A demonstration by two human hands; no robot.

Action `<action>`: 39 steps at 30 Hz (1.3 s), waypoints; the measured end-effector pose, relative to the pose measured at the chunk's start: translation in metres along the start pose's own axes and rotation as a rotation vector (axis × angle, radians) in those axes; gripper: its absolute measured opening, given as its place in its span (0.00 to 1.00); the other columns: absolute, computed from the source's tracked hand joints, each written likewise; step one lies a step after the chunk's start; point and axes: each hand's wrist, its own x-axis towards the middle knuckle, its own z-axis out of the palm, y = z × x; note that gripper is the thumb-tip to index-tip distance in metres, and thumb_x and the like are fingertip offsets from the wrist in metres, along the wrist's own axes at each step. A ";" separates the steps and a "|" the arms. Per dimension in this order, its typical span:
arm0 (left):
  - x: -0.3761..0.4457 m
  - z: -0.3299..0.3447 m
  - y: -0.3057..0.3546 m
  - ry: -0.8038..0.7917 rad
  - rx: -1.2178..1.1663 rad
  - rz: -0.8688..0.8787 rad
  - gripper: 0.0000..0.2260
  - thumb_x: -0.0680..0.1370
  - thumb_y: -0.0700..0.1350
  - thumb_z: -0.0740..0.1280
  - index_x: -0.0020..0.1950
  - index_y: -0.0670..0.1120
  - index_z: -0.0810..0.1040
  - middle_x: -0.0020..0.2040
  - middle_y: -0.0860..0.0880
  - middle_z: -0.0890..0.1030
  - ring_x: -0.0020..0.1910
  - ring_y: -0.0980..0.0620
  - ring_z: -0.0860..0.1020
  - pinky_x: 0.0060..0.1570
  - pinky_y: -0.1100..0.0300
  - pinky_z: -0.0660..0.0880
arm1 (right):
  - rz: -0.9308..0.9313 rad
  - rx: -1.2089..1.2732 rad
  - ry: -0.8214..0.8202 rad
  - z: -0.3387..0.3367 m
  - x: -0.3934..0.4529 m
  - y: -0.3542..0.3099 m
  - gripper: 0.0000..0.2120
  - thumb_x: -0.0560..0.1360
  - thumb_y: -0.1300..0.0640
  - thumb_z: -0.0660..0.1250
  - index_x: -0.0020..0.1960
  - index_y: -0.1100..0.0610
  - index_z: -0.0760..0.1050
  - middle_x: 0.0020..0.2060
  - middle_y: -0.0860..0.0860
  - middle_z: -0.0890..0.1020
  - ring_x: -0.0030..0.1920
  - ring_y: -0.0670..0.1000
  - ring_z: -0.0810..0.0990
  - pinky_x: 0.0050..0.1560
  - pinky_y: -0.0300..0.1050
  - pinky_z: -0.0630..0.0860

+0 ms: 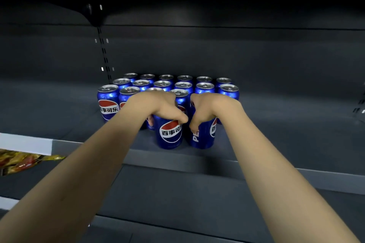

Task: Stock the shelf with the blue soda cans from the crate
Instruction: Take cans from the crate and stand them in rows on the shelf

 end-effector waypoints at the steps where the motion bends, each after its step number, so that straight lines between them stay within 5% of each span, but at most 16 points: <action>1: 0.000 0.000 0.001 0.012 0.021 -0.002 0.19 0.69 0.55 0.69 0.53 0.47 0.68 0.47 0.49 0.75 0.37 0.49 0.78 0.36 0.56 0.79 | 0.000 0.021 0.007 0.001 0.000 0.001 0.32 0.65 0.52 0.76 0.64 0.55 0.64 0.56 0.52 0.73 0.53 0.55 0.75 0.45 0.47 0.76; 5: 0.000 0.001 0.003 0.037 0.073 -0.005 0.21 0.68 0.56 0.69 0.54 0.47 0.68 0.43 0.50 0.76 0.34 0.48 0.80 0.33 0.58 0.76 | -0.013 0.057 0.028 0.006 -0.001 0.004 0.33 0.66 0.53 0.75 0.66 0.55 0.64 0.57 0.52 0.73 0.52 0.54 0.74 0.40 0.45 0.74; 8: 0.000 0.004 0.001 0.077 0.086 -0.004 0.26 0.67 0.57 0.69 0.58 0.47 0.67 0.48 0.49 0.78 0.36 0.48 0.80 0.36 0.56 0.79 | -0.016 0.074 0.064 0.007 -0.003 0.003 0.36 0.66 0.53 0.75 0.69 0.54 0.62 0.61 0.53 0.72 0.56 0.55 0.74 0.46 0.47 0.76; 14: 0.000 0.015 -0.009 0.180 -0.011 0.023 0.29 0.67 0.59 0.69 0.60 0.49 0.60 0.58 0.49 0.76 0.47 0.47 0.78 0.42 0.50 0.81 | -0.020 0.203 0.264 0.027 -0.003 0.008 0.38 0.64 0.49 0.77 0.68 0.51 0.63 0.64 0.53 0.69 0.59 0.57 0.72 0.54 0.52 0.76; 23: -0.006 0.030 -0.019 0.356 -0.001 0.123 0.25 0.69 0.60 0.68 0.62 0.52 0.68 0.63 0.47 0.72 0.59 0.45 0.72 0.49 0.54 0.70 | -0.081 0.476 0.559 0.057 -0.009 0.019 0.37 0.65 0.45 0.77 0.69 0.50 0.65 0.61 0.52 0.70 0.60 0.54 0.73 0.57 0.53 0.74; 29: -0.010 0.030 -0.019 0.363 -0.022 0.156 0.28 0.72 0.57 0.67 0.70 0.55 0.66 0.69 0.45 0.66 0.65 0.44 0.68 0.54 0.55 0.68 | -0.195 0.486 0.456 0.032 -0.013 0.033 0.41 0.66 0.49 0.77 0.73 0.49 0.60 0.70 0.49 0.66 0.68 0.50 0.66 0.61 0.41 0.66; 33: -0.013 0.027 -0.021 0.350 0.067 0.136 0.34 0.72 0.58 0.66 0.75 0.57 0.57 0.73 0.47 0.62 0.72 0.45 0.61 0.65 0.51 0.66 | -0.221 0.446 0.270 0.014 -0.011 0.036 0.38 0.68 0.51 0.76 0.73 0.46 0.60 0.71 0.45 0.66 0.69 0.47 0.66 0.60 0.42 0.68; 39: -0.019 0.023 -0.009 0.390 0.163 0.108 0.37 0.69 0.67 0.65 0.75 0.59 0.57 0.71 0.50 0.67 0.70 0.45 0.66 0.63 0.48 0.69 | -0.202 0.452 0.166 0.025 -0.003 0.033 0.35 0.70 0.53 0.72 0.73 0.43 0.60 0.70 0.46 0.66 0.68 0.48 0.67 0.58 0.42 0.68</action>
